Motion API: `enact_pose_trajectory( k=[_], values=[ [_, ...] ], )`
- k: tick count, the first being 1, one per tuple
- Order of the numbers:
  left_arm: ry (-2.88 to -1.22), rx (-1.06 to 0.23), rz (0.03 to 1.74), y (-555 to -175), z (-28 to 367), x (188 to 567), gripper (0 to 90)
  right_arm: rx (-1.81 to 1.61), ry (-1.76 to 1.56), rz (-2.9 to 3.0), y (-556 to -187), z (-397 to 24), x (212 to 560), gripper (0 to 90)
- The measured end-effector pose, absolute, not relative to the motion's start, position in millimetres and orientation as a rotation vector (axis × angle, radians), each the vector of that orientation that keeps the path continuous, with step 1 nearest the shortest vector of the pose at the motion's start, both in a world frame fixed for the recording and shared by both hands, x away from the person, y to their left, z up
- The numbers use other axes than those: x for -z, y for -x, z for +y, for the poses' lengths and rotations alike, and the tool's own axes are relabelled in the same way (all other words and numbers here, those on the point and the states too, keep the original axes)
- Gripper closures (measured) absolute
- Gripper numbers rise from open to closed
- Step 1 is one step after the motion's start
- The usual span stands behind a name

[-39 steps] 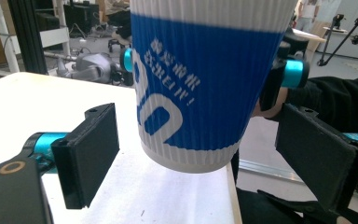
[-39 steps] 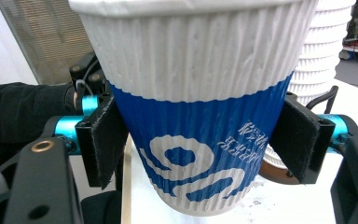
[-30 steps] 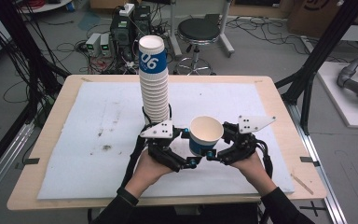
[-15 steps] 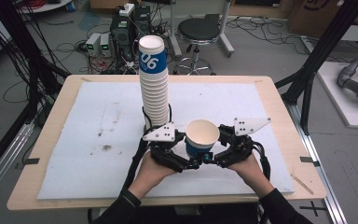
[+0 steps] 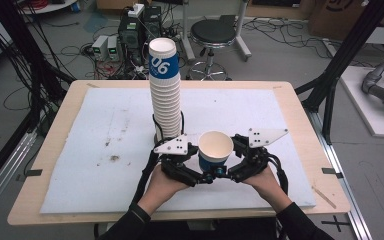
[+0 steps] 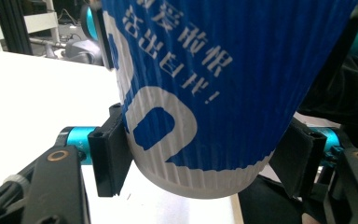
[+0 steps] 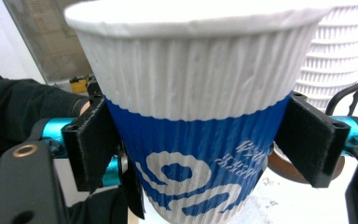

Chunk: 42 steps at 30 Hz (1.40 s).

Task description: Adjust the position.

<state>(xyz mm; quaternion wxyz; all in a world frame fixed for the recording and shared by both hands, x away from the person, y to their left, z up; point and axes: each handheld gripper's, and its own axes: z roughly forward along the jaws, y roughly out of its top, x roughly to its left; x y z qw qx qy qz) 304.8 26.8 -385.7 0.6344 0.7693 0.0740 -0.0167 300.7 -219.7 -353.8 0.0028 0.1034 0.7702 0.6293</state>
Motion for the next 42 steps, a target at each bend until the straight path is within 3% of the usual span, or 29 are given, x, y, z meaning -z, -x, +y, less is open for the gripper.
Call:
enact_pose_trajectory(
  k=[15,22,42],
  values=[
    [-1.776,0.064,0.164,-305.2,24.2,388.8,29.9,-2.024,-0.323,2.403,-300.3,-221.4,350.2,21.1],
    [-1.726,0.075,0.168,-303.3,23.8,383.8,20.5,-2.049,-0.312,2.379,-300.8,-223.3,350.8,22.7],
    [-1.704,0.063,0.158,-301.9,25.8,379.2,27.3,-2.050,-0.286,2.393,-299.0,-218.7,353.2,21.1]
  ],
)
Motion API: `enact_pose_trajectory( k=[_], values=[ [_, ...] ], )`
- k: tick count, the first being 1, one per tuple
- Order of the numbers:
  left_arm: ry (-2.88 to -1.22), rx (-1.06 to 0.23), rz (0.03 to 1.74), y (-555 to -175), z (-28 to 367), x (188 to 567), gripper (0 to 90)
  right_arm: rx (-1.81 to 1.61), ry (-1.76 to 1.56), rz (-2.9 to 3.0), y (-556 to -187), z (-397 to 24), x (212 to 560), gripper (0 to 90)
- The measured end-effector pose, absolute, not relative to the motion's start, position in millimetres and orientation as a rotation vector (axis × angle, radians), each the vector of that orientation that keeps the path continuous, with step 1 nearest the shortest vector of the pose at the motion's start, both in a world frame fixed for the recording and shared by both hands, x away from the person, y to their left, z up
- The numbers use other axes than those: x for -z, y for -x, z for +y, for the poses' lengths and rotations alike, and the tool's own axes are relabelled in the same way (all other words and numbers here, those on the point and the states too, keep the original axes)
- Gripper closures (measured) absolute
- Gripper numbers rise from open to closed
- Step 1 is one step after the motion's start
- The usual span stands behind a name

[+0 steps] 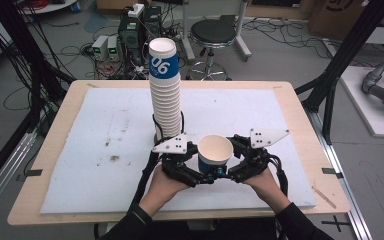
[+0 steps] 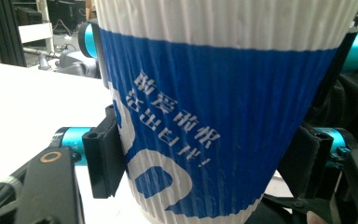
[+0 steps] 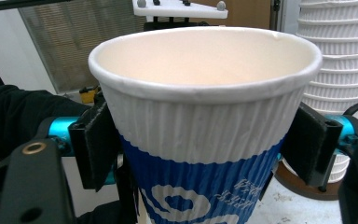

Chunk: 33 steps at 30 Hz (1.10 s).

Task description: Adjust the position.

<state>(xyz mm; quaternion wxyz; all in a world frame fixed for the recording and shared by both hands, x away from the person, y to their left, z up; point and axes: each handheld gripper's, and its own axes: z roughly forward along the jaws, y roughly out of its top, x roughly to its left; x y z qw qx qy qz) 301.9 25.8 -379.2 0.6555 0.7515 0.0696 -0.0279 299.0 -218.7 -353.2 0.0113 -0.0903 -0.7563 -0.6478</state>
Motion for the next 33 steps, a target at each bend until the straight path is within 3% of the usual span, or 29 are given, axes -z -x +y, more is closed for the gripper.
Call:
enact_pose_trajectory(
  k=[23,27,33],
  values=[
    [-1.721,0.058,0.152,-301.4,23.2,381.6,27.3,2.039,0.293,-2.300,-300.0,-221.6,348.9,19.6],
    [-1.734,0.059,0.180,-303.5,21.8,382.9,18.3,2.044,0.295,-2.297,-299.9,-223.5,348.0,20.3],
    [-1.732,0.056,0.189,-304.6,23.1,382.6,15.4,2.062,0.302,-2.315,-300.9,-228.0,346.7,20.4]
  ],
)
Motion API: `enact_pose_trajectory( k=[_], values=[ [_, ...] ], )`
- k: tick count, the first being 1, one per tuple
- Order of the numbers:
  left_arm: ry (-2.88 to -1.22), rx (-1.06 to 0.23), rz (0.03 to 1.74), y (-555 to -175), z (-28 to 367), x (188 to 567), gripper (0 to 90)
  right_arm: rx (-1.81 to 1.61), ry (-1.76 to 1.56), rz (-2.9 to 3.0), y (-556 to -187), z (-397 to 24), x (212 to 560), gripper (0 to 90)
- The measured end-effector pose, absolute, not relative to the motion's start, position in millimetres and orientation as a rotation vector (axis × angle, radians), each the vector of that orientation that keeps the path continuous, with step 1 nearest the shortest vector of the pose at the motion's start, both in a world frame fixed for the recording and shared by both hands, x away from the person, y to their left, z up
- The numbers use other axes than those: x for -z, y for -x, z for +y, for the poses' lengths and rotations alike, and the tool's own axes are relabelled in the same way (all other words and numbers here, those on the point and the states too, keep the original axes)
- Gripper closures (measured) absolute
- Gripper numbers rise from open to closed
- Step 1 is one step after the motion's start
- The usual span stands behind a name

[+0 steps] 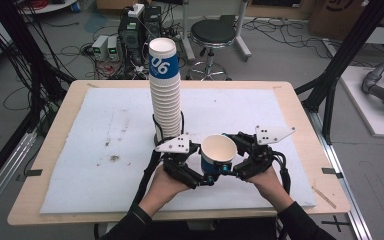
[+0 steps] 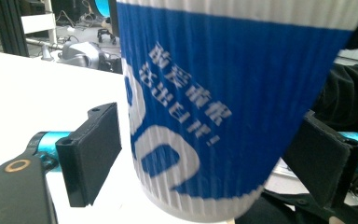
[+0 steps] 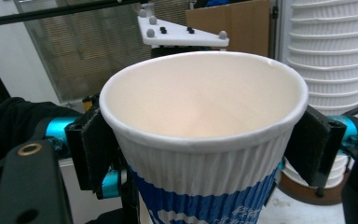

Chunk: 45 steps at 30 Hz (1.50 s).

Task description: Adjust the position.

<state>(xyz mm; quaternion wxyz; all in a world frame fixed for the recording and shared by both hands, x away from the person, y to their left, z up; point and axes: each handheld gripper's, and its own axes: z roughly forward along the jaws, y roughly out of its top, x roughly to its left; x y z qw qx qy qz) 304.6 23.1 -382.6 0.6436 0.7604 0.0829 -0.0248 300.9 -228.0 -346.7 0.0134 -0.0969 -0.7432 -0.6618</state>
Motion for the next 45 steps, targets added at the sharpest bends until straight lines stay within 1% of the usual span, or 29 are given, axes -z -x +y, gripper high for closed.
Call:
enact_pose_trajectory(
  k=[11,20,29,34,45],
  values=[
    [-1.750,-0.003,0.217,-306.9,34.9,379.6,15.3,2.086,0.328,-2.360,-303.7,-240.1,343.8,20.5],
    [-1.743,-0.070,0.235,-308.7,55.6,374.6,15.3,2.103,0.372,-2.401,-308.1,-254.1,342.3,20.5],
    [-1.754,-0.146,0.287,-308.7,89.9,377.4,15.4,2.122,0.441,-2.439,-313.2,-270.9,344.7,20.5],
    [-1.752,-0.221,0.333,-309.4,114.7,380.7,15.3,2.126,0.491,-2.455,-317.1,-281.1,347.3,20.5],
    [-1.712,-0.342,0.412,-308.8,161.1,382.9,15.3,2.115,0.574,-2.495,-325.4,-298.0,352.6,20.5]
  ],
)
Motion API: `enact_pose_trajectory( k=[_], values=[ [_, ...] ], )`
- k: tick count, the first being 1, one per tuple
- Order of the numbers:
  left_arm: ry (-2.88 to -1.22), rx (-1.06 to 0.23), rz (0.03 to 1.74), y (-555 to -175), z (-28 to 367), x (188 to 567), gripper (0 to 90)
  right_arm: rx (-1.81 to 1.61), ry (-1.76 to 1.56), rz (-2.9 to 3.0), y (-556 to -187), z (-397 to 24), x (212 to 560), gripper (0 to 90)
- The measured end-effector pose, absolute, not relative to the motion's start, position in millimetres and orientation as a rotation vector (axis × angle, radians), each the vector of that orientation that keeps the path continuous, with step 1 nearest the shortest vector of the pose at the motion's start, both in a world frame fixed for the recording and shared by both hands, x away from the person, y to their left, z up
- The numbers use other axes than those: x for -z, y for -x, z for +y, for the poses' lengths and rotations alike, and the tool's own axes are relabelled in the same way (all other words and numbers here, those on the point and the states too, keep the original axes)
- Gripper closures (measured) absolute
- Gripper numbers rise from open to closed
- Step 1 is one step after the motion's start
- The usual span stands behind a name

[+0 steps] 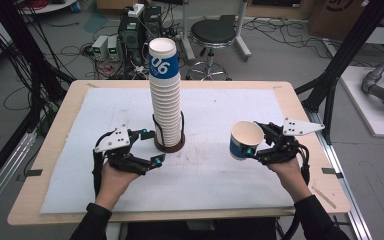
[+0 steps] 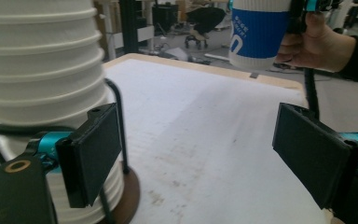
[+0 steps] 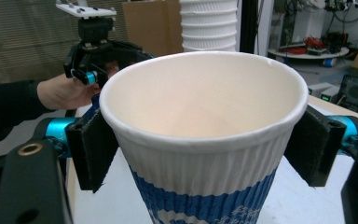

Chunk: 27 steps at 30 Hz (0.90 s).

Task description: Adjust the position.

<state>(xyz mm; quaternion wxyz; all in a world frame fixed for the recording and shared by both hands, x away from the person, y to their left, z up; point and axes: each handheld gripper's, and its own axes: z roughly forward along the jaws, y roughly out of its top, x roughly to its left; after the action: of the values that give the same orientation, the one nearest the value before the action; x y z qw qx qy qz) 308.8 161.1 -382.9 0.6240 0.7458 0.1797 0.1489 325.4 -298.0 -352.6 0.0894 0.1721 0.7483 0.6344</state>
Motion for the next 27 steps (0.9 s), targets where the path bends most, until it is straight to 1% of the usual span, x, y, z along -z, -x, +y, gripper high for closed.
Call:
enact_pose_trajectory(
  k=[6,15,27],
  values=[
    [-1.698,-0.357,0.464,-316.0,174.4,392.5,15.3,-1.878,-0.538,2.208,-328.2,-306.9,355.9,20.5],
    [-1.682,-0.385,0.491,-316.5,183.1,394.3,15.3,-1.866,-0.584,2.180,-333.2,-316.4,356.4,20.5],
    [-1.682,-0.385,0.494,-316.3,182.5,396.2,15.3,-1.857,-0.591,2.158,-334.2,-319.6,354.3,20.5]
  ],
)
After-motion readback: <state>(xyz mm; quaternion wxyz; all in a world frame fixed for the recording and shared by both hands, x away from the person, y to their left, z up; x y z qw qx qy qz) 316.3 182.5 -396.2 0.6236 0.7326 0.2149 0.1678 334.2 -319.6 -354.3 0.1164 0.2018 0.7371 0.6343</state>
